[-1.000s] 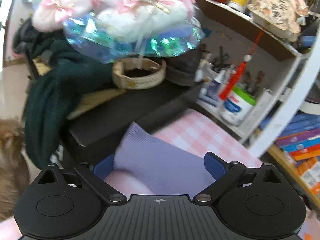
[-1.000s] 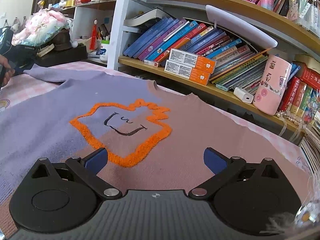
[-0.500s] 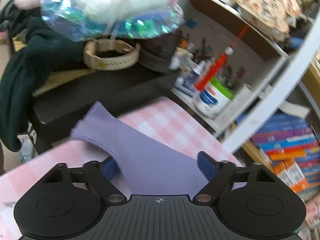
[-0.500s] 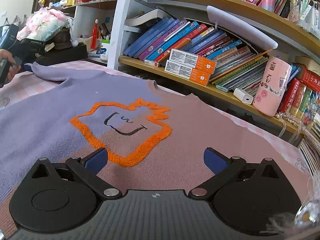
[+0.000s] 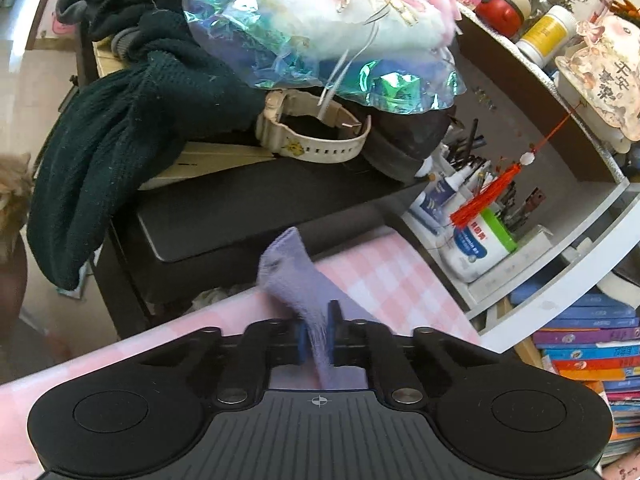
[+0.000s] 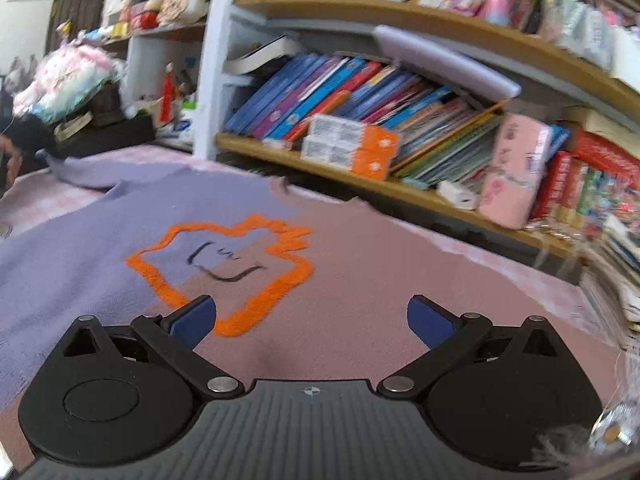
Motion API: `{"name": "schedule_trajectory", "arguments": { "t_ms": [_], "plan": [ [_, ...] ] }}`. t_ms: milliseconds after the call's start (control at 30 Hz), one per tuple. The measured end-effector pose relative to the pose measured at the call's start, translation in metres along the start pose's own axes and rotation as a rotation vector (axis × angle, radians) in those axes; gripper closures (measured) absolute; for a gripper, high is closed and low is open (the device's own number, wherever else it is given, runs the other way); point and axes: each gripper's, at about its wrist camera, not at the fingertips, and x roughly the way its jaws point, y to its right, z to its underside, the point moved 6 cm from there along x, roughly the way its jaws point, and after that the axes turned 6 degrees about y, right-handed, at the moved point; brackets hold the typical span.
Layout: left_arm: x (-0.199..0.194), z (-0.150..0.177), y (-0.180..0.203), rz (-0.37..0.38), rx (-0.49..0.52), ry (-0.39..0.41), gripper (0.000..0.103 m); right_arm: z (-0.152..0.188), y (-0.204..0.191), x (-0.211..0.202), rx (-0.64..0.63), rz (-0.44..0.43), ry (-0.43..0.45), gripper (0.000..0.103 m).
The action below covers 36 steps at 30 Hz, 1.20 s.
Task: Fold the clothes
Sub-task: 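Grasp the lavender sleeve cuff with the left tool and lift it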
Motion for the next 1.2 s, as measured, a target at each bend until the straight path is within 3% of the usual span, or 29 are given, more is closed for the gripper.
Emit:
{"name": "schedule_trajectory", "arguments": {
  "t_ms": [67,167,333,433,633,900,1200],
  "plan": [
    [-0.004,0.000,0.010,-0.001,0.054,-0.002,0.099,0.002,0.007,-0.011,0.022,0.000,0.010,0.000],
    [-0.021,0.000,0.043,0.071,0.154,0.019,0.100,0.008,0.016,-0.024,0.046,0.005,0.012,0.000],
    [-0.053,0.008,0.131,0.282,0.221,0.007,0.100,0.013,0.024,-0.030,0.071,0.010,0.017,0.000],
    [-0.068,0.030,0.201,0.417,0.287,-0.027,0.100,0.016,0.020,-0.027,0.065,-0.001,0.007,0.000],
    [-0.071,0.094,0.300,0.575,0.350,-0.106,0.100,0.018,0.022,-0.023,0.075,0.013,-0.012,0.000],
    [-0.048,0.203,0.358,0.627,0.407,-0.255,0.100,0.020,0.029,-0.022,0.127,0.019,-0.029,0.000],
    [-0.042,0.296,0.378,0.625,0.522,-0.391,0.099,0.018,0.027,-0.022,0.109,0.013,-0.024,0.000]
  ]
}}
